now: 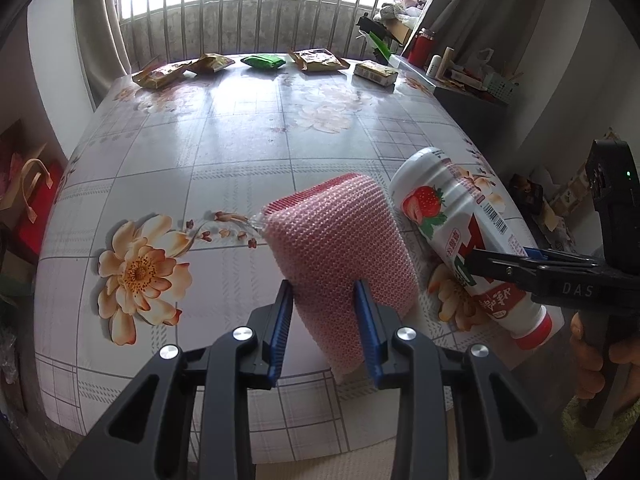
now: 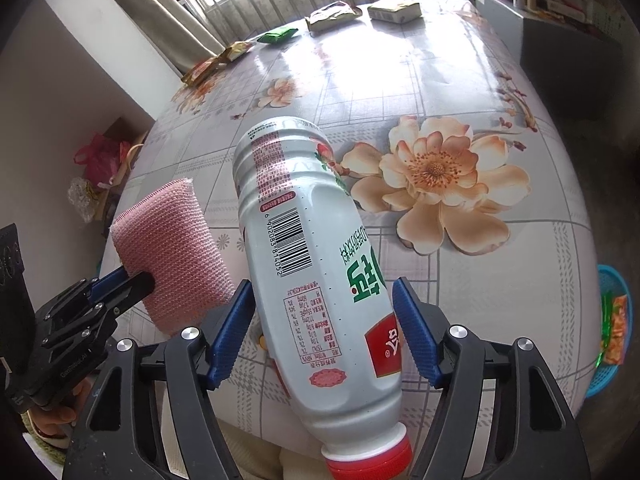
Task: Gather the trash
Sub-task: 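Lift the pink pad with the left gripper beside the bottle held by the right gripper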
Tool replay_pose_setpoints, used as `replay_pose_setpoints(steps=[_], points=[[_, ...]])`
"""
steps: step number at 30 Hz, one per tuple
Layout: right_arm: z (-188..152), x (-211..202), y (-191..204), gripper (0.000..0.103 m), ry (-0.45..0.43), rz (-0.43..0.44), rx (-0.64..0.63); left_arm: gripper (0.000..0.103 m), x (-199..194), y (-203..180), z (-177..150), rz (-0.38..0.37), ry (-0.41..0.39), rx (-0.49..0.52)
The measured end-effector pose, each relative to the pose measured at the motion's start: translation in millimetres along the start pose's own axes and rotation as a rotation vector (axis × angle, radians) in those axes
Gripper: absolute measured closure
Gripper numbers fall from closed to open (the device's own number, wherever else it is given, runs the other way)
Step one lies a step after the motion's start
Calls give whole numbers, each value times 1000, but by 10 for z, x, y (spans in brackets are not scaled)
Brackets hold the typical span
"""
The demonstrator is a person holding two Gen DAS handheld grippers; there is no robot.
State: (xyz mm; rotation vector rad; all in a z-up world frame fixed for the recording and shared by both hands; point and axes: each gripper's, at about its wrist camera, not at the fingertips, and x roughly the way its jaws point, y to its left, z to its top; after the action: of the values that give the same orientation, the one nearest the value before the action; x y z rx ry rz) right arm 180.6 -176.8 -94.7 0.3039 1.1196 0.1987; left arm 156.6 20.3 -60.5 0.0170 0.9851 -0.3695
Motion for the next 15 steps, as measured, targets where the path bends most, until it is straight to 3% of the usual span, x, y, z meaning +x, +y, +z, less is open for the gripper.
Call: replay_pose_setpoints(steps=[15], points=[[-31, -139, -97, 41, -20, 45, 70, 76, -102, -8, 18, -13, -33, 5]])
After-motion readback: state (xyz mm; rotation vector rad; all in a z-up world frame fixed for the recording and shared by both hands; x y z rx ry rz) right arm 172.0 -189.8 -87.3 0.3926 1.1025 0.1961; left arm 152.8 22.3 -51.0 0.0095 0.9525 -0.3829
